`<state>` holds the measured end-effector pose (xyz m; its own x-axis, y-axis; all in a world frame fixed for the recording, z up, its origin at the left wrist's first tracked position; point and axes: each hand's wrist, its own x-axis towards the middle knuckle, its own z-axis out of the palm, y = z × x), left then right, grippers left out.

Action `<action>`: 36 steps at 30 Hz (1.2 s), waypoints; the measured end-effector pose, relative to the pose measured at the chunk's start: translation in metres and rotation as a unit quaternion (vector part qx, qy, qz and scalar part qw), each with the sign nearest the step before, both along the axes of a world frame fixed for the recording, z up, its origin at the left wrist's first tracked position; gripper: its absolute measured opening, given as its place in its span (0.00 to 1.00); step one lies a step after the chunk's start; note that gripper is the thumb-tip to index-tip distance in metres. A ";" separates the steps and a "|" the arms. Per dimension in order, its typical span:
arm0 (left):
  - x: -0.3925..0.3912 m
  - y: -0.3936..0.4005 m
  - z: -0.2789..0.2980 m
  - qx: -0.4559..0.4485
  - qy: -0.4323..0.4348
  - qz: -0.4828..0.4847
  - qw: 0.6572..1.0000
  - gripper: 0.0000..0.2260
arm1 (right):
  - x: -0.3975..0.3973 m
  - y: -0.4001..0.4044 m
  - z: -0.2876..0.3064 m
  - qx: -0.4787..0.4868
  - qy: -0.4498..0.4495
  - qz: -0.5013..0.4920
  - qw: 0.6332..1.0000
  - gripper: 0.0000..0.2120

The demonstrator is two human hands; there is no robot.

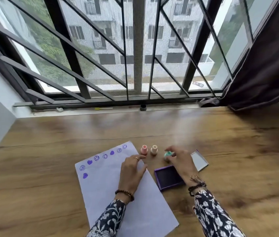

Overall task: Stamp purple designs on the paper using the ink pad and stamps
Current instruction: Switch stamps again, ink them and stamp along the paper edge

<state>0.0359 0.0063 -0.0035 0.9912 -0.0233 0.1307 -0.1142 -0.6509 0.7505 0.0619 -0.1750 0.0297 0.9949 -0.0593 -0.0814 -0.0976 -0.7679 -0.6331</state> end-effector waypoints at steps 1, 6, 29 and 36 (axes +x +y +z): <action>-0.001 -0.003 0.002 -0.030 0.003 0.004 1.000 0.11 | -0.003 0.001 0.000 0.009 -0.008 -0.011 1.000 0.10; -0.008 -0.021 0.025 -0.264 0.109 -0.001 0.959 0.11 | -0.022 0.004 0.009 0.387 0.002 -0.091 0.918 0.07; -0.016 -0.004 0.017 0.044 0.023 -0.056 0.997 0.15 | -0.055 0.016 0.008 0.709 0.146 -0.271 0.635 0.10; -0.015 0.000 0.000 0.100 0.054 -0.075 0.991 0.19 | -0.069 0.003 -0.003 0.615 0.123 -0.230 0.744 0.06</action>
<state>0.0209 0.0060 -0.0034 0.9823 -0.1871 0.0019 -0.1478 -0.7698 0.6210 -0.0075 -0.1717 0.0269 0.8385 -0.1185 -0.5319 -0.4002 0.5285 -0.7487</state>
